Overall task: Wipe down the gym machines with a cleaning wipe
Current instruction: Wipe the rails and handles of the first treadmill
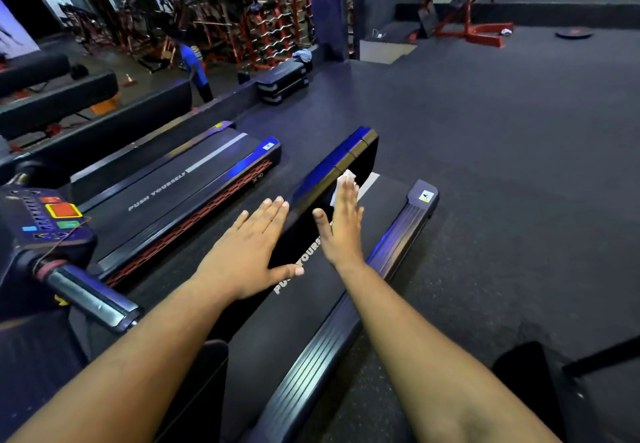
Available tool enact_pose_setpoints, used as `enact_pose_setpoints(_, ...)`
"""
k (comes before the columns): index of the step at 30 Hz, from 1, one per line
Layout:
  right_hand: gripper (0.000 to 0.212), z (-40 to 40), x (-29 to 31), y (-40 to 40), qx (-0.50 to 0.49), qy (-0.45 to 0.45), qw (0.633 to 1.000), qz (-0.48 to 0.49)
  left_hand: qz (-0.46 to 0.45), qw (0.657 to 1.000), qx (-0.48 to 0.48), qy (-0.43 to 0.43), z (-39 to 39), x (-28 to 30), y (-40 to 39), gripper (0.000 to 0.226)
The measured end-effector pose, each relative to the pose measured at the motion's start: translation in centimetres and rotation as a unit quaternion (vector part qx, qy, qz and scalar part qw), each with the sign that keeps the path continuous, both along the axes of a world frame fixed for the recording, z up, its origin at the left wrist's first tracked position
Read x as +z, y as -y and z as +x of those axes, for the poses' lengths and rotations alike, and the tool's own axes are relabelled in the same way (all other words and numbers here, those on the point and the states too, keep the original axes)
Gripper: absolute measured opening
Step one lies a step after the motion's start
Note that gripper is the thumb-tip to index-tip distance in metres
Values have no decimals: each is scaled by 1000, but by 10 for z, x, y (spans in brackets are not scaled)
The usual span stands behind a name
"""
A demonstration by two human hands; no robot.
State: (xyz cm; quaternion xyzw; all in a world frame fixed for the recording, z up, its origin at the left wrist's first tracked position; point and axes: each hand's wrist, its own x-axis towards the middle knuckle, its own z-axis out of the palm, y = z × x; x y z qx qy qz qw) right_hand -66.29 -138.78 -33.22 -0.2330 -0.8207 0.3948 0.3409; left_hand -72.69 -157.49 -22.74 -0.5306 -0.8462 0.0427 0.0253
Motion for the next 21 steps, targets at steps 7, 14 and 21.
enact_pose_setpoints(7, 102, 4, -35, 60, 84, -64, 994, -1, 10, 1000, -5, 16, 0, 2, 0, 120)
enact_pose_setpoints(14, 112, -23, -16, 28, -10, -111, 971, -213, 0, 1000, -7, 18, -1, 2, -1, 132)
enact_pose_setpoints(21, 100, -36, -5, 7, -21, -107, 962, -252, -4, 1000, 2, 10, 0, 2, -6, 132)
